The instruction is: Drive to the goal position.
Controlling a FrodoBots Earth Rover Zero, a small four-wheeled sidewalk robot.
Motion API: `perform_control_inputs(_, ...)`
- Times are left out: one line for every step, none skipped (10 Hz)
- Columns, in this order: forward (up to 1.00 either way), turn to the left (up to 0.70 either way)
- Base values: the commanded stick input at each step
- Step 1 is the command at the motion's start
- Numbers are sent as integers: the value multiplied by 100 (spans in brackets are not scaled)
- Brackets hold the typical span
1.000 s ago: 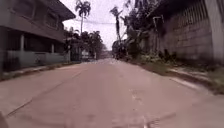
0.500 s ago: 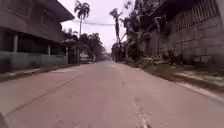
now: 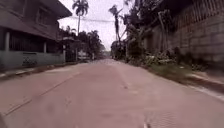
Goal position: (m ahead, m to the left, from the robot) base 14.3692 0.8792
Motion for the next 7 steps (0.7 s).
perform_control_inputs(100, 2)
perform_control_inputs(100, 2)
perform_control_inputs(100, 2)
perform_control_inputs(100, 2)
perform_control_inputs(100, 2)
perform_control_inputs(100, 2)
perform_control_inputs(100, 2)
